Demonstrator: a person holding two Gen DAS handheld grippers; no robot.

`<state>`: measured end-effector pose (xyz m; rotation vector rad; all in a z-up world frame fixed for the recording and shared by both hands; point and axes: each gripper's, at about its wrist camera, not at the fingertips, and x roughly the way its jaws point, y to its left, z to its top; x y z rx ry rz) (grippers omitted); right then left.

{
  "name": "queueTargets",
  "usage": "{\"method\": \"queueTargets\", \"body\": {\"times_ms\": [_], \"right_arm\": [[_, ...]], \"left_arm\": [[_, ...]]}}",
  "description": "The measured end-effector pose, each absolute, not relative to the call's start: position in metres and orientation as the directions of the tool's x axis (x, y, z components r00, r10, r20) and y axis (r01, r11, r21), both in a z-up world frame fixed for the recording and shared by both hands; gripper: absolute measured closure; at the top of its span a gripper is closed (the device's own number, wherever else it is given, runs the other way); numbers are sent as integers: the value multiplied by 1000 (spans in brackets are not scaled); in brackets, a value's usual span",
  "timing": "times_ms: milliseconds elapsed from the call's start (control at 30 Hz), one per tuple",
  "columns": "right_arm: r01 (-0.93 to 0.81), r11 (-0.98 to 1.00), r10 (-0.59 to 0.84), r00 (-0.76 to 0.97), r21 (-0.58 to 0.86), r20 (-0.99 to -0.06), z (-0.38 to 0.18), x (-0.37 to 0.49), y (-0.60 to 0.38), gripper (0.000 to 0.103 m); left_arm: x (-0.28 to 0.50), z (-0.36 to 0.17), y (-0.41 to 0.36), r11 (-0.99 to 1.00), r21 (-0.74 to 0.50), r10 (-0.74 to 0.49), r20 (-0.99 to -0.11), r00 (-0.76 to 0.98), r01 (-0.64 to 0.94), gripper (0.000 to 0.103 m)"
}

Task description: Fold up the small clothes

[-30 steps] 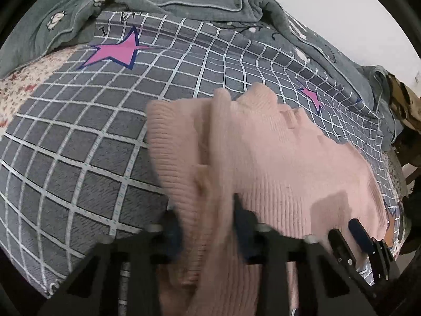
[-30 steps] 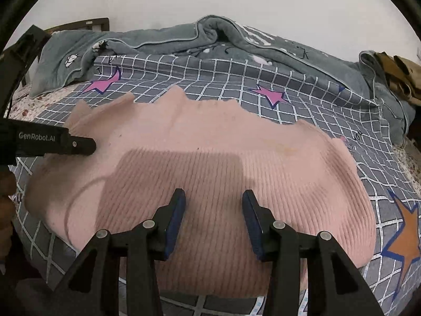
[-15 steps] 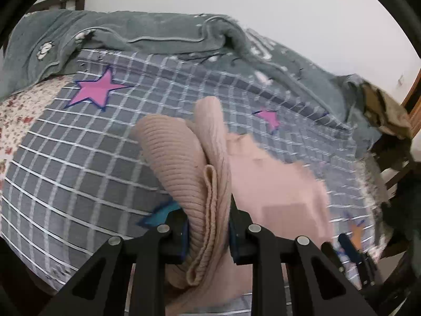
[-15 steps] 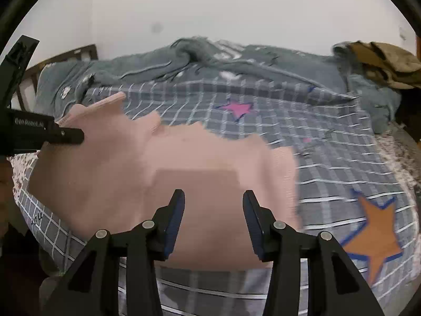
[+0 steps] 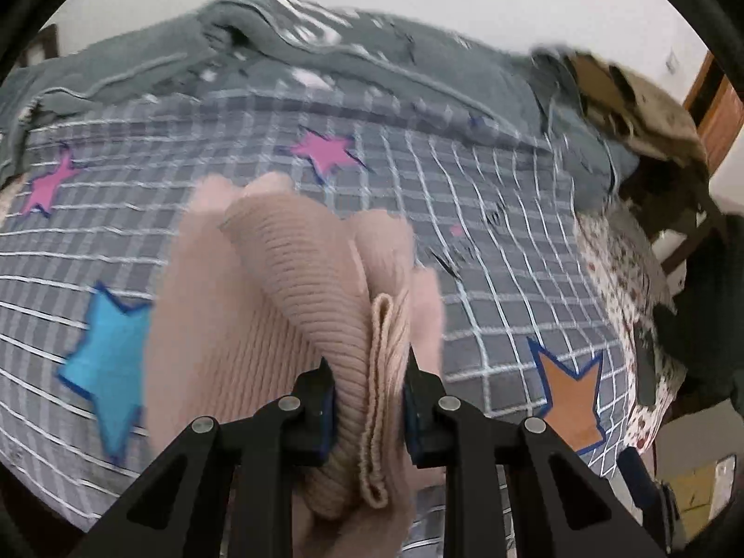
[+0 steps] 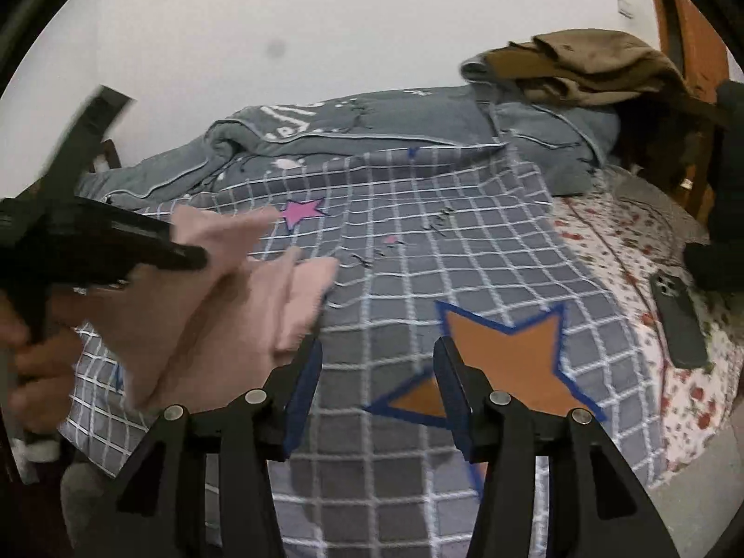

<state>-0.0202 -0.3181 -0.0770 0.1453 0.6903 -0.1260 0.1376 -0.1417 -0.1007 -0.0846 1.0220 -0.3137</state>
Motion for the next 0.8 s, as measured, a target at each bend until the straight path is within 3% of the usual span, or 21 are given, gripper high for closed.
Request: {"method": "queueTargets", "body": {"times_ms": [167, 300, 333, 367, 400, 667, 800], "right_arm": [[156, 982, -44, 746, 110, -664, -89, -28, -331, 52], [128, 983, -9, 746, 129, -666, -94, -23, -331, 52], [116, 983, 7, 752, 142, -659, -92, -21, -330, 52], [103, 983, 22, 757, 153, -653, -90, -19, -328, 52], [86, 982, 42, 763, 167, -645, -88, -16, -326, 52], [-93, 927, 298, 768, 362, -567, -74, 26, -292, 48], [-161, 895, 390, 734, 416, -556, -85, 48, -263, 45]], "left_arm": [[137, -118, -168, 946, -195, -293, -857, 425, 259, 71], [137, -98, -156, 926, -240, -354, -821, 447, 292, 66], [138, -93, -151, 929, -236, -349, -815, 463, 285, 58], [140, -87, -144, 937, -225, -334, -806, 489, 268, 41], [141, -81, -133, 944, -217, -319, -789, 525, 248, 37], [152, -88, -55, 981, -159, -192, -804, 563, 108, 37], [148, -108, -24, 980, -184, -197, -822, 535, 78, 37]]}}
